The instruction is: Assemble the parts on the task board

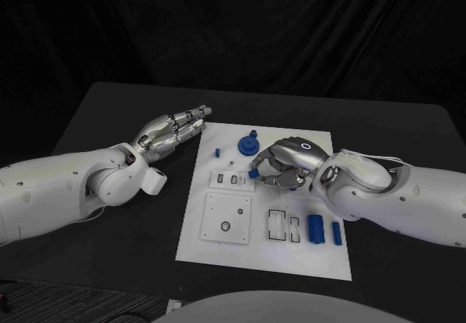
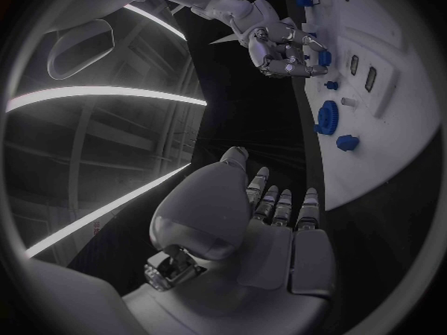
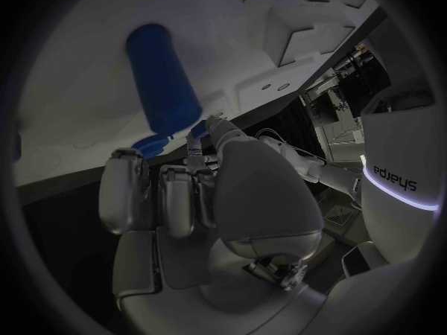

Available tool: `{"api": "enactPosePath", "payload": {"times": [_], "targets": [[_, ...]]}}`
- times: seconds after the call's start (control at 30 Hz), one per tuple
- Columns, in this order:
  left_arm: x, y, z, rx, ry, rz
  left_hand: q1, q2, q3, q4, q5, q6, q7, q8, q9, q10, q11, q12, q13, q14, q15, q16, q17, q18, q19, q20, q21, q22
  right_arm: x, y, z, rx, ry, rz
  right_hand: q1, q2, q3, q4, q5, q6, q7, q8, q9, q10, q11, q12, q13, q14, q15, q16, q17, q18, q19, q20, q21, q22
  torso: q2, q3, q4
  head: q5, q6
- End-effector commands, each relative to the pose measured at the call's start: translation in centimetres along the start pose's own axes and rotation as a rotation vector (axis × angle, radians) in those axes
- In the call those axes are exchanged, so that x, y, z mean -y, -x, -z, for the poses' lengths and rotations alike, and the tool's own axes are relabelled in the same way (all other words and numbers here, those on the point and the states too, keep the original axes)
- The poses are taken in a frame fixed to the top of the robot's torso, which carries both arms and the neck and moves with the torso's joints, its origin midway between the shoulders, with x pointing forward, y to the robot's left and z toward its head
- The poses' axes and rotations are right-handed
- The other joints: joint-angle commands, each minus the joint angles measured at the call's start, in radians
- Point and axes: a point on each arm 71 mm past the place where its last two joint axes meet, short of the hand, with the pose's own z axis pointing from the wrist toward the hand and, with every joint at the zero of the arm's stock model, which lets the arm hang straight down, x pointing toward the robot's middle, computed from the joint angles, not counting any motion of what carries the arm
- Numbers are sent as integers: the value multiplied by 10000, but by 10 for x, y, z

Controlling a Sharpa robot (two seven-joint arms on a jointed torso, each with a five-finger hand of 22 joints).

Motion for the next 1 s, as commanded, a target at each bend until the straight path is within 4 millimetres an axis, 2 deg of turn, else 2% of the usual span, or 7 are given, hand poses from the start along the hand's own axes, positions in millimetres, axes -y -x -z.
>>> {"api": "enactPosePath", "payload": {"times": [0.03, 0.2, 0.3, 0.43, 0.5, 0.67, 1.0], "targets": [[8, -1, 3, 34, -989, -1302, 174, -119, 232, 10, 64, 264, -239, 57, 26, 1224, 720, 1866, 387, 1399, 489, 709, 667, 104, 1140, 285, 737, 422, -2, 17, 1, 699, 60, 30, -50, 86, -8, -57, -71, 191, -108, 197, 328, 1041, -37, 26, 2633, 925, 14, 20, 2197, -19, 10, -26, 22, 1941, -6, -18, 5, 21, 6], [17, -5, 10, 37, -1957, -2577, 788, -646, 979, 234, 130, 1966, 153, 417, 188, 5239, 1061, 6128, 2182, 7366, 663, 5175, 3473, 60, 6587, 401, 4310, 2135, -1, 32, 5, 648, -109, 197, -154, 49, -48, -22, -376, 237, -66, 223, 384, 1041, 8, 26, 2633, 920, 54, 2, 2174, -14, -1, 6, -6, 1931, -18, -37, -9, -13, -6], [20, -9, 11, -56, -2209, -2799, 339, -1075, 1584, 339, 186, 3396, 327, 562, 238, 6632, 354, 9016, 4539, 8372, 204, 9923, 6412, 92, 8283, -158, 7371, 4027, -1, 36, 6, 625, -175, 245, -191, 23, -69, -11, -561, 237, -62, 217, 403, 1041, 16, 26, 2633, 913, 65, -17, 2150, -5, -20, 18, -48, 1919, -12, -31, -13, -19, 23], [22, -17, 11, -325, -2264, -2759, 266, -1742, 2901, 605, 105, 3862, 496, 446, 297, 13119, -121, 13778, 13381, 14361, -483, 15336, 14477, -155, 8872, -722, 11086, 7475, 0, 35, 5, 403, -250, 297, -189, -4, -79, -22, -630, 234, -60, 213, 409, 1041, 19, 26, 2633, 913, 67, -17, 2151, -4, -22, 22, -50, 1919, 6, -1, 4, -12, 42], [23, -21, 11, -387, -2317, -2736, 190, -1915, 3303, 590, 142, 4118, 505, 504, 333, 15224, -160, 14536, 15452, 15611, -412, 15671, 15686, -570, 10556, -790, 13153, 10429, 1, 34, 4, 296, -271, 300, -189, -9, -81, -25, -657, 233, -57, 210, 411, 1041, 20, 26, 2633, 914, 68, -15, 2153, -3, -24, 24, -55, 1917, 4, -10, 15, -23, 47], [21, -30, 12, -912, -1786, -2826, -88, -2066, 3581, 520, 27, 4155, 441, 463, 341, 15224, -249, 14536, 15452, 15611, -580, 15671, 15686, -1135, 13126, -752, 14811, 13457, 1, 29, 1, -18, -328, 313, -184, -26, -86, -34, -706, 228, -53, 205, 414, 1041, 24, 26, 2633, 911, 70, -22, 2144, -1, -28, 27, -63, 1915, -5, 1, 6, -16, 44], [6, -50, 5, -2662, 129, -3171, -79, -2154, 3800, 311, 85, 4059, 356, 409, 429, 15224, -358, 14536, 15452, 15611, -705, 15671, 15686, -1326, 14018, -867, 15159, 14273, -1, 22, -6, -501, -367, 351, -156, -58, -87, -68, -743, 206, -39, 188, 416, 1041, 29, 26, 2633, 906, 75, -36, 2126, 6, -43, 31, -97, 1905, 19, 6, -19, -51, 14]]}}
